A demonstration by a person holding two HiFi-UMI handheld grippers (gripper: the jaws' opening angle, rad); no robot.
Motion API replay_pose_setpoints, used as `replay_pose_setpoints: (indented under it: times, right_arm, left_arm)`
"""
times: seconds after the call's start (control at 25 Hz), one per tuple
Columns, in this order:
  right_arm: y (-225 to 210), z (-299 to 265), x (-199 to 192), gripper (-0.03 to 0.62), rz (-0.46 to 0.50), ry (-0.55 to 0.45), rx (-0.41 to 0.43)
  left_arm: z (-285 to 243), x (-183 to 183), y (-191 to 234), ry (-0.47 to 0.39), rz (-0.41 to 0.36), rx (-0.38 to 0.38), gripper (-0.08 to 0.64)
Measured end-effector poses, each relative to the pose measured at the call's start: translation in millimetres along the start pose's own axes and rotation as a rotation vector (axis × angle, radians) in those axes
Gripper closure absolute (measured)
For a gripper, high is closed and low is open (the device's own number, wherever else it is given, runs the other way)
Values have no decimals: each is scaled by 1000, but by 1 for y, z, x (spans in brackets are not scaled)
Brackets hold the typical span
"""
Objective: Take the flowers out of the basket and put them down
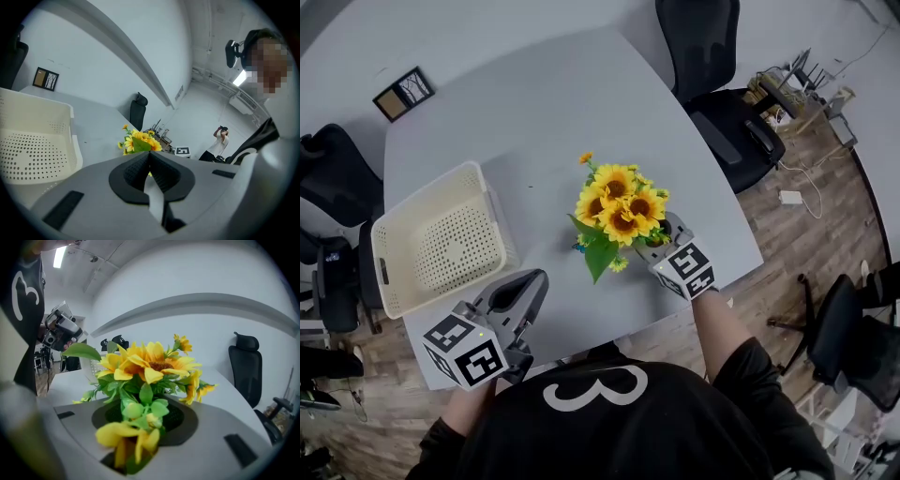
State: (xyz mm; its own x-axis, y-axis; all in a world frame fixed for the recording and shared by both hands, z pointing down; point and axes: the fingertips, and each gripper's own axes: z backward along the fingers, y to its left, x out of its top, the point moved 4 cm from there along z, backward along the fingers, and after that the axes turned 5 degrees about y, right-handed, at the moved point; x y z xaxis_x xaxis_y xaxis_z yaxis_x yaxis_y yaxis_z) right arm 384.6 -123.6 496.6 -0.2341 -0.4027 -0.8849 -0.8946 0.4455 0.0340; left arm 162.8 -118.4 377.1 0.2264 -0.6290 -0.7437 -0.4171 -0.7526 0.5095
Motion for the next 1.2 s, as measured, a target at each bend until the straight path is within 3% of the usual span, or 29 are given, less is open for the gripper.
replay_pose_setpoints:
  times: [0.44,0.76,1.04,1.2]
  right_arm:
    - [6,4,-3,417,-86,-28,-21]
    - [9,10,-2,320,-152,-23,-14]
    - [3,16,-5,222,-176,3,-67]
    - [7,32,-10,199,-170,2,-94]
  left_arm:
    - [-4,-9,2,3,5,-6,548]
    - [3,-12,5,-1,12,-4,548]
    - [13,-11,9,-6,12,-12,548]
    - [27,-19,5,-14,8,-11,548]
